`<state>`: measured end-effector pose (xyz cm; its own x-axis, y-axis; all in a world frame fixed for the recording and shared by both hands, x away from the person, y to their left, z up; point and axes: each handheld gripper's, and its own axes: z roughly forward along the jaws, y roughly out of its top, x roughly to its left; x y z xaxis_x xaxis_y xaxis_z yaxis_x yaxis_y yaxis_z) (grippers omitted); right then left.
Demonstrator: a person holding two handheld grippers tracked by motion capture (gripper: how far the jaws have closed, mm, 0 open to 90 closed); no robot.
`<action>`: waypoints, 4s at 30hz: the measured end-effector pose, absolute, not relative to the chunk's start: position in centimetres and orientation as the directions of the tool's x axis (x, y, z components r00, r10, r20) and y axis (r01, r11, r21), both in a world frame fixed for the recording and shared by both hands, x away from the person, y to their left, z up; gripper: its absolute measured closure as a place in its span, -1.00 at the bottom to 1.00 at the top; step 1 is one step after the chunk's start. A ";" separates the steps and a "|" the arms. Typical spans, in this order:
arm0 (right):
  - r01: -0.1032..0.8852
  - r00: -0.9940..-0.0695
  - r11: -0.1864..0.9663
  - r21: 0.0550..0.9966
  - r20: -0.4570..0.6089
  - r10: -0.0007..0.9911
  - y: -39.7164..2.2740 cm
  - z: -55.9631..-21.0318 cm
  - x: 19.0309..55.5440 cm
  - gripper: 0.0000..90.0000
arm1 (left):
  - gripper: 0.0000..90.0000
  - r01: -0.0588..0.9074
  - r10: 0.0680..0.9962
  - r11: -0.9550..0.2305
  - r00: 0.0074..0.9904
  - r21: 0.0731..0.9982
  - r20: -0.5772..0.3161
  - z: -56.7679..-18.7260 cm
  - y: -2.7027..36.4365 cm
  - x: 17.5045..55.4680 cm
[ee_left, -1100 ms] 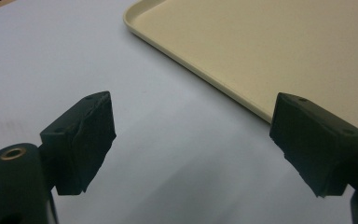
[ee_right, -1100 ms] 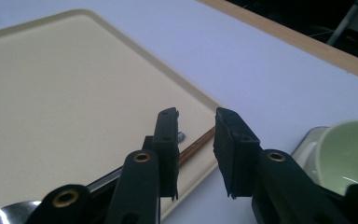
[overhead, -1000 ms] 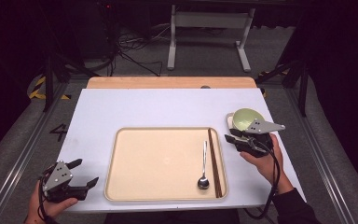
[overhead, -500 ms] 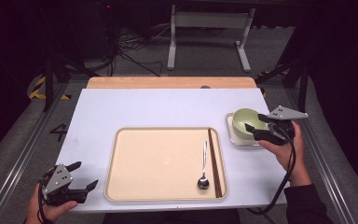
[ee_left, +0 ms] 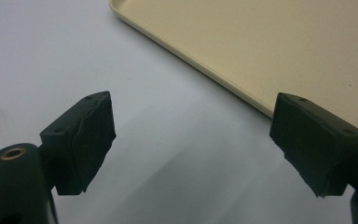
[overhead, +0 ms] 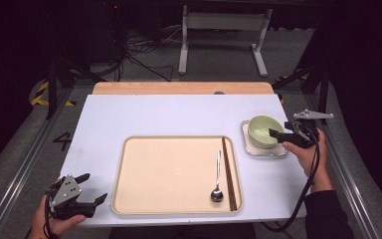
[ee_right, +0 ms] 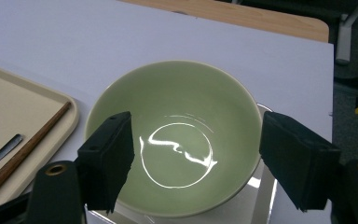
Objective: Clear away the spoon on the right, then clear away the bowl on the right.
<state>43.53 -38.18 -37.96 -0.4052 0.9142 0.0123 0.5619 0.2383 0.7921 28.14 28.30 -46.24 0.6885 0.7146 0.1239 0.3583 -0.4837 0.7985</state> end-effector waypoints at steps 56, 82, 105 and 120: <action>0.735 -0.279 -0.028 0.677 0.340 0.898 -41.3 -43.6 46.6 0.71 | -0.67 0.382 0.728 -0.505 0.670 0.774 0.145 -46.4 28.6 27.9; 0.664 -0.298 -0.013 0.748 0.281 0.912 -41.0 -42.8 45.6 0.84 | -0.67 0.384 0.727 -0.513 0.669 0.768 0.151 -46.5 28.5 27.9; 0.568 -0.303 -0.022 0.823 0.234 0.924 -41.1 -40.5 44.2 0.83 | -0.67 0.384 0.728 -0.516 0.668 0.765 0.155 -46.5 28.5 27.9; 0.511 -0.373 0.010 0.860 0.211 0.903 -39.1 -38.5 43.2 0.83 | -0.67 0.383 0.728 -0.515 0.667 0.767 0.155 -46.5 28.4 27.9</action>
<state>43.20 -39.15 -38.48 -0.3733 0.9033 0.2113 0.5109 0.0100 0.8596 27.90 28.45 -46.51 0.6674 0.7283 0.1551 0.3832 -0.5146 0.7671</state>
